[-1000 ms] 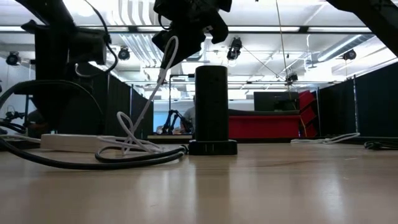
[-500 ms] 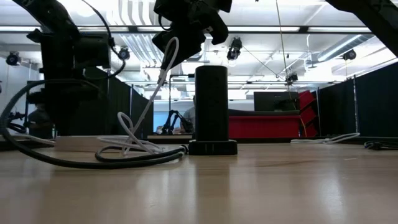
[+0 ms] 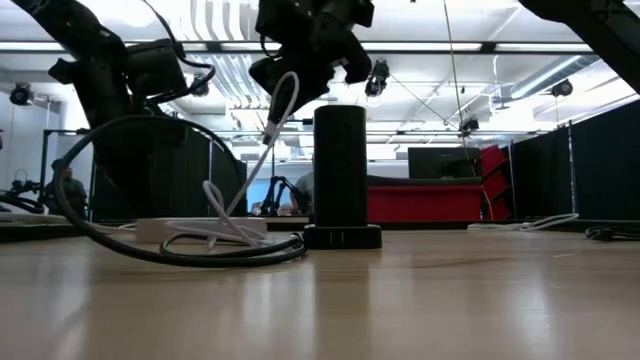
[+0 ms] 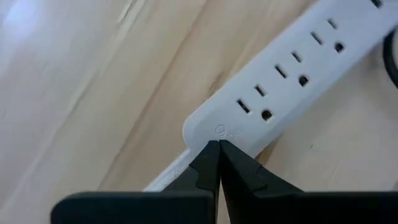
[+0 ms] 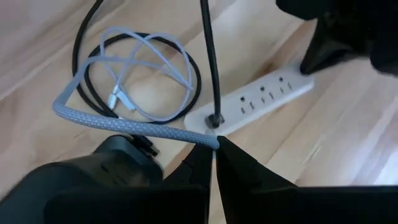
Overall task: Insert USB
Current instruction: Insert the center white charger cable into the white outlet extension
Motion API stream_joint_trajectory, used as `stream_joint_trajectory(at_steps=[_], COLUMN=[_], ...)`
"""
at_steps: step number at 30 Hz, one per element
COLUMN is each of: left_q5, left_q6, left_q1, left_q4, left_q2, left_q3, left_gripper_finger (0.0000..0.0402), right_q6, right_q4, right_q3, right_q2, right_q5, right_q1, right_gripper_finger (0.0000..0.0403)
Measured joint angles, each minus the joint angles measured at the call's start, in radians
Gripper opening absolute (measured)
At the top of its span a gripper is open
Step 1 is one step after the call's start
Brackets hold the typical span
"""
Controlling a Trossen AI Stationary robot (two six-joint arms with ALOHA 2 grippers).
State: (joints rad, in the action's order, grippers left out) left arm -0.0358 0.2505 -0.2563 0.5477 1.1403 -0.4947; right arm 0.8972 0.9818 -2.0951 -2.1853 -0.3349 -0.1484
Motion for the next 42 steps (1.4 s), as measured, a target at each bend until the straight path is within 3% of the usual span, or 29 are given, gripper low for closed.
stream_joint_trajectory(at_steps=[5,13,21,32,39,42], left_q5=[0.000,0.022,0.025,0.024,0.023,0.022], left_q6=[-0.116,-0.221,-0.294,-0.276,-0.253,-0.239], left_q1=[0.012,0.017,0.024,0.024,0.024,0.024], left_q4=[-0.052,-0.123,-0.177,-0.216,-0.216,-0.216], left_q2=[0.003,0.008,0.065,0.086,0.087,0.088], left_q3=[0.014,0.019,0.023,0.017,0.017,0.017], left_gripper_finger=[0.0000,0.0000,0.0000,0.0000,0.0000,0.0000], right_q6=[0.063,0.234,0.395,0.305,0.155,0.067], right_q4=[-0.031,0.101,0.137,0.159,0.264,0.319], right_q3=[-0.034,-0.261,-0.268,-0.260,-0.257,-0.258], right_q2=[-0.051,-0.211,-0.241,-0.142,-0.128,-0.107], right_q5=[0.022,0.005,0.002,0.032,0.037,0.122], right_q1=[0.002,0.000,0.003,-0.003,-0.005,-0.014], right_gripper_finger=[0.0000,0.0000,0.0000,0.0000,0.0000,0.0000])
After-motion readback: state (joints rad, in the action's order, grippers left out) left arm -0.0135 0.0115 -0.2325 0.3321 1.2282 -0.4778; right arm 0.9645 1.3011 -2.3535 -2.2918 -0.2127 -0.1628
